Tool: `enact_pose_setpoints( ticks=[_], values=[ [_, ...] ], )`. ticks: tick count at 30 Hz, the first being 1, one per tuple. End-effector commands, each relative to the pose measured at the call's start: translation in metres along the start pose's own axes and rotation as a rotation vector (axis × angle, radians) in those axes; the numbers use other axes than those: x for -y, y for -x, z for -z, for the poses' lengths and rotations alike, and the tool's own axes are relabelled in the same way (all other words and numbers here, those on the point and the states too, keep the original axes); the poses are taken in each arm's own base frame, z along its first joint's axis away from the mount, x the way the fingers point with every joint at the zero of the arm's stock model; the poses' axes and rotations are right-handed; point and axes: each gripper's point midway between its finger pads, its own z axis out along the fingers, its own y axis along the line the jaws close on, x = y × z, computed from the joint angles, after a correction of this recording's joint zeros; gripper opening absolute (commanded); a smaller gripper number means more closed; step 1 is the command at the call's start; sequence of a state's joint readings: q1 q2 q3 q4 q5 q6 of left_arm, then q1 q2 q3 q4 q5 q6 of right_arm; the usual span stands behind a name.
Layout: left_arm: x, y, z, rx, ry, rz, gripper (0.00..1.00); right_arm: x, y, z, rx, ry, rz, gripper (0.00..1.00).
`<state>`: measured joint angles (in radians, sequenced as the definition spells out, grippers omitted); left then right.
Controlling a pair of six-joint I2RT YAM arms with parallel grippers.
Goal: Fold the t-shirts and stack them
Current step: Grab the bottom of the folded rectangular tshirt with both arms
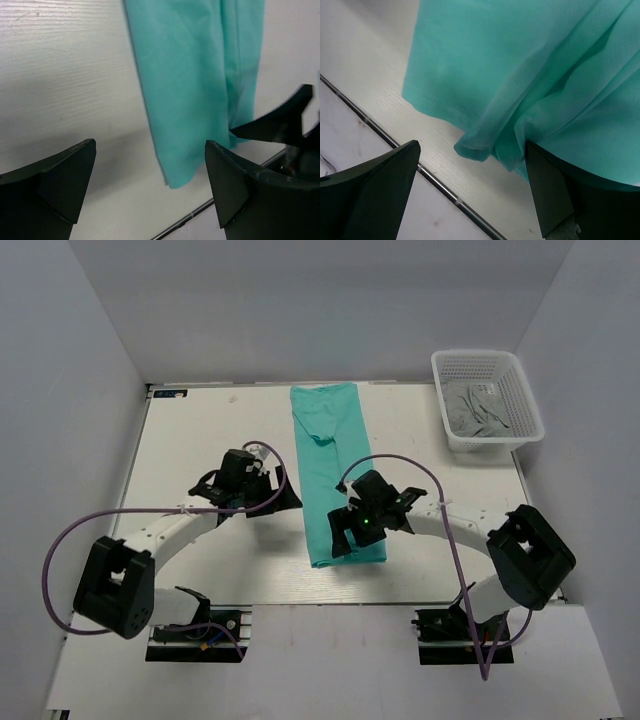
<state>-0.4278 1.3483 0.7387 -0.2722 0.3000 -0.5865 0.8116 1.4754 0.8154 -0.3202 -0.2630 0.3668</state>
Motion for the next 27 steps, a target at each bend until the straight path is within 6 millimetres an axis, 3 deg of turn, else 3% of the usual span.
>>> enact_pose_setpoints(
  ticks=[1,5,6,9,11,12,16,21,23,26,27],
  values=[
    [0.011,-0.002,0.021,0.017,-0.028,-0.038,1.0,-0.01,0.001,0.009,-0.019,0.056,0.059,0.9],
    [0.02,-0.014,0.023,-0.012,-0.043,-0.064,1.0,-0.001,0.024,0.038,0.139,-0.046,0.042,0.9],
    [0.023,-0.014,0.023,-0.01,-0.052,-0.073,1.0,0.001,0.032,0.057,0.222,-0.072,0.022,0.9],
    [0.033,-0.041,0.009,-0.111,-0.101,-0.097,1.0,0.023,0.033,0.076,0.301,-0.185,-0.073,0.9],
    [0.031,-0.064,-0.003,-0.2,-0.078,-0.124,1.0,0.048,0.018,0.082,0.279,-0.301,-0.17,0.9],
    [0.031,-0.069,-0.007,-0.223,-0.063,-0.132,1.0,0.064,0.009,0.081,0.25,-0.365,-0.205,0.9],
    [0.02,-0.094,-0.02,-0.3,0.029,-0.171,1.0,0.087,-0.021,0.069,0.163,-0.419,-0.302,0.9],
    [0.027,-0.113,-0.03,-0.35,0.018,-0.2,1.0,0.092,-0.044,0.044,0.077,-0.361,-0.364,0.85],
    [0.026,-0.121,-0.035,-0.378,0.022,-0.19,0.98,0.089,-0.052,0.035,0.035,-0.32,-0.38,0.76],
    [0.033,-0.132,-0.036,-0.408,0.003,-0.189,0.85,0.086,-0.057,0.025,-0.004,-0.283,-0.401,0.7],
    [0.029,-0.137,-0.036,-0.42,0.029,-0.197,0.76,0.081,-0.055,0.022,-0.002,-0.248,-0.401,0.68]
  ],
)
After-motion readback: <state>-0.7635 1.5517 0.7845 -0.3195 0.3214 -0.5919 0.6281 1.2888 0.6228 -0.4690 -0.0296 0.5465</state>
